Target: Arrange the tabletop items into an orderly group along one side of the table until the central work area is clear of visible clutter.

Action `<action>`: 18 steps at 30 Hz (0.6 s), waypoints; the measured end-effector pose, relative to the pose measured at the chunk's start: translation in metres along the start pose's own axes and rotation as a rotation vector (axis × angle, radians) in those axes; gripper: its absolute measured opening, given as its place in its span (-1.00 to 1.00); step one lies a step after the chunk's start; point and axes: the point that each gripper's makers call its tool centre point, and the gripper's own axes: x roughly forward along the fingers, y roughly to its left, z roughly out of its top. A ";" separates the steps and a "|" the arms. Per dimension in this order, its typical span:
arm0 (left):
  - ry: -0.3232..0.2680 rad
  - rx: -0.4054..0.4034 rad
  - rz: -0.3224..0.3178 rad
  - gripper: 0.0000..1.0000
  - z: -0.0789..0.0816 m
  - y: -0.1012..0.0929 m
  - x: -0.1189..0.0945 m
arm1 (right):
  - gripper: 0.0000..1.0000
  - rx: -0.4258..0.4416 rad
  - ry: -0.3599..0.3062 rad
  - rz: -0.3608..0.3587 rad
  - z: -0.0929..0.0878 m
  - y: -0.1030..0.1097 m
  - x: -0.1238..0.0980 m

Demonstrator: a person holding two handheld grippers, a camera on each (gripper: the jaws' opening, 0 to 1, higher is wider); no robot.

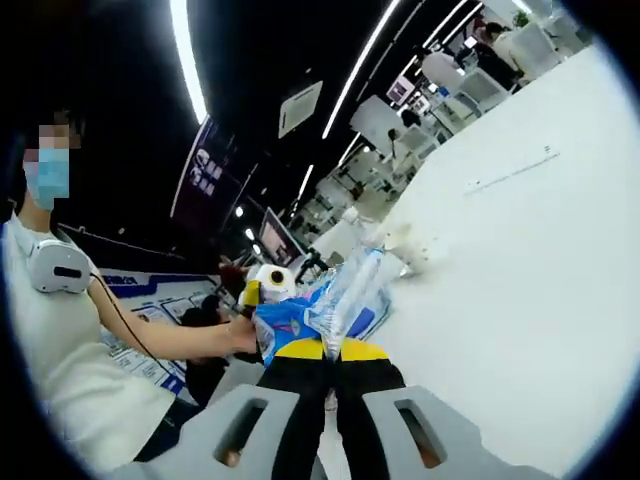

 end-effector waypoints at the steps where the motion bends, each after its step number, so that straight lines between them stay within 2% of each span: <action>1: 0.002 -0.001 -0.003 0.38 -0.002 -0.002 0.000 | -1.00 -0.002 -0.031 -0.023 0.005 -0.001 -0.002; 4: 0.011 0.013 0.002 0.33 -0.011 -0.011 0.003 | -1.00 -0.030 -0.067 -0.088 0.011 -0.008 -0.007; 5: 0.025 0.027 0.004 0.26 -0.017 -0.016 0.007 | -1.00 -0.026 -0.087 -0.106 0.014 -0.009 -0.008; 6: 0.036 0.044 0.014 0.10 -0.021 -0.017 0.010 | -1.00 -0.025 -0.105 -0.110 0.016 -0.009 -0.009; 7: 0.056 0.068 0.047 -0.01 -0.027 -0.015 0.015 | -1.00 -0.008 -0.124 -0.113 0.018 -0.009 -0.009; 8: 0.065 0.072 0.052 -0.08 -0.029 -0.015 0.017 | -1.00 -0.004 -0.129 -0.113 0.018 -0.009 -0.010; 10: 0.057 0.076 0.041 -0.11 -0.035 -0.019 0.028 | -1.00 -0.003 -0.141 -0.113 0.018 -0.008 -0.011; 11: 0.050 0.059 0.043 -0.26 -0.036 -0.018 0.030 | -1.00 0.003 -0.148 -0.113 0.018 -0.009 -0.011; 12: 0.040 0.053 0.063 -0.50 -0.036 -0.015 0.032 | -1.00 0.006 -0.150 -0.118 0.018 -0.009 -0.011; 13: 0.027 0.071 0.077 -0.77 -0.035 -0.012 0.033 | -1.00 0.005 -0.148 -0.123 0.017 -0.010 -0.012; 14: 0.004 0.121 0.110 -0.91 -0.031 -0.006 0.033 | -1.00 0.002 -0.141 -0.134 0.016 -0.012 -0.013; 18: 0.015 0.098 0.115 -1.00 -0.034 -0.003 0.042 | -1.00 0.020 -0.152 -0.136 0.018 -0.016 -0.020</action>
